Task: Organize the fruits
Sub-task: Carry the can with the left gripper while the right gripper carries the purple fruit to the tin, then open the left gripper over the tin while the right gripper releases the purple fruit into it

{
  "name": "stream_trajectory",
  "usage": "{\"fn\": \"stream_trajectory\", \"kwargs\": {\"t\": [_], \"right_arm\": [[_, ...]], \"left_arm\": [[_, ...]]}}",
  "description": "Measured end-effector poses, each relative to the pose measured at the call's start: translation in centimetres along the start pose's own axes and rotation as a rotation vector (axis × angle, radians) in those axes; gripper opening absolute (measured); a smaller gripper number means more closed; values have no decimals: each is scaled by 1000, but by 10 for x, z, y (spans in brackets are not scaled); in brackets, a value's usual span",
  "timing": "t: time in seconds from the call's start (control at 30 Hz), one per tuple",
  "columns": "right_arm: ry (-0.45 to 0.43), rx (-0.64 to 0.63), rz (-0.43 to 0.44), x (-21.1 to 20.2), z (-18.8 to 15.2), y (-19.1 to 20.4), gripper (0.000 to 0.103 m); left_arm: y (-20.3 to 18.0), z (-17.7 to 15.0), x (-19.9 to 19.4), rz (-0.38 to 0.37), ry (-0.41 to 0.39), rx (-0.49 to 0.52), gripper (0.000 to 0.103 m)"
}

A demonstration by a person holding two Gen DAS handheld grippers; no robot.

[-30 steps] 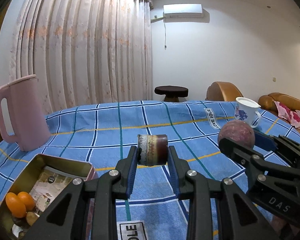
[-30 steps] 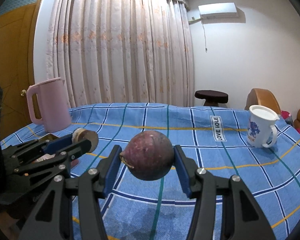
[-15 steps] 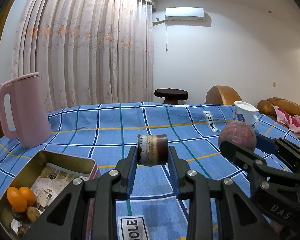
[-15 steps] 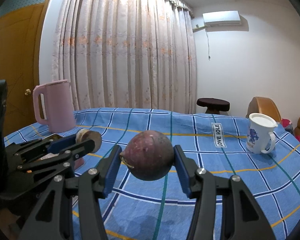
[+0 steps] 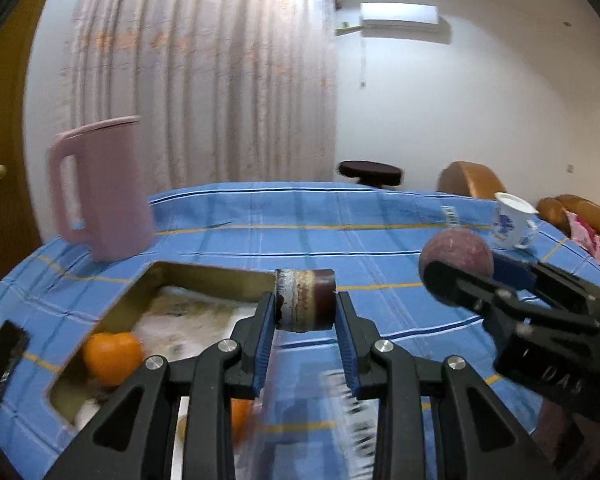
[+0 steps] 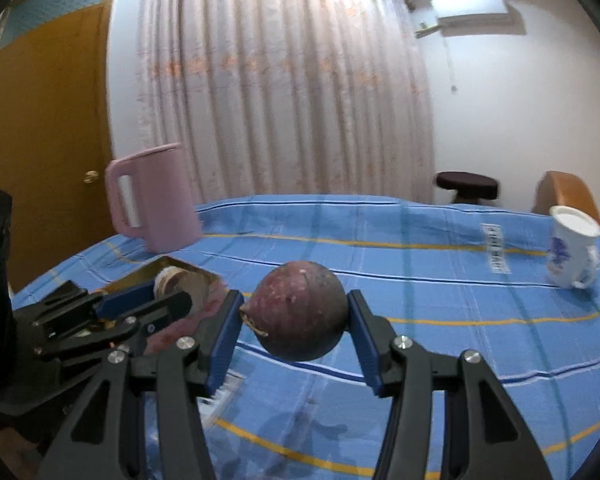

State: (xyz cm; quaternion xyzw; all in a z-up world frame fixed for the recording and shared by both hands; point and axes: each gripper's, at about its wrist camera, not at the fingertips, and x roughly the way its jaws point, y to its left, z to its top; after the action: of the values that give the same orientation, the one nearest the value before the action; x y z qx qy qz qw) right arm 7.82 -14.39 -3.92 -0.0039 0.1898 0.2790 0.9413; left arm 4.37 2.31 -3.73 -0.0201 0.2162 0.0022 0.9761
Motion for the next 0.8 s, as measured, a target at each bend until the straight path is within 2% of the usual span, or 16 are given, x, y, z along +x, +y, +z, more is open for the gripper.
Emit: {"fn": "stream_trajectory", "kwargs": {"t": [0.23, 0.3, 0.5, 0.8], "right_arm": [[46, -35, 185, 34, 15, 56, 55], [62, -64, 215, 44, 15, 74, 55], [114, -134, 262, 69, 6, 112, 55], [190, -99, 285, 87, -4, 104, 55]], "left_arm": [[57, -10, -15, 124, 49, -53, 32], [69, -15, -15, 153, 68, -64, 32], [92, -20, -19, 193, 67, -90, 32], [88, -28, -16, 210, 77, -39, 32]]}}
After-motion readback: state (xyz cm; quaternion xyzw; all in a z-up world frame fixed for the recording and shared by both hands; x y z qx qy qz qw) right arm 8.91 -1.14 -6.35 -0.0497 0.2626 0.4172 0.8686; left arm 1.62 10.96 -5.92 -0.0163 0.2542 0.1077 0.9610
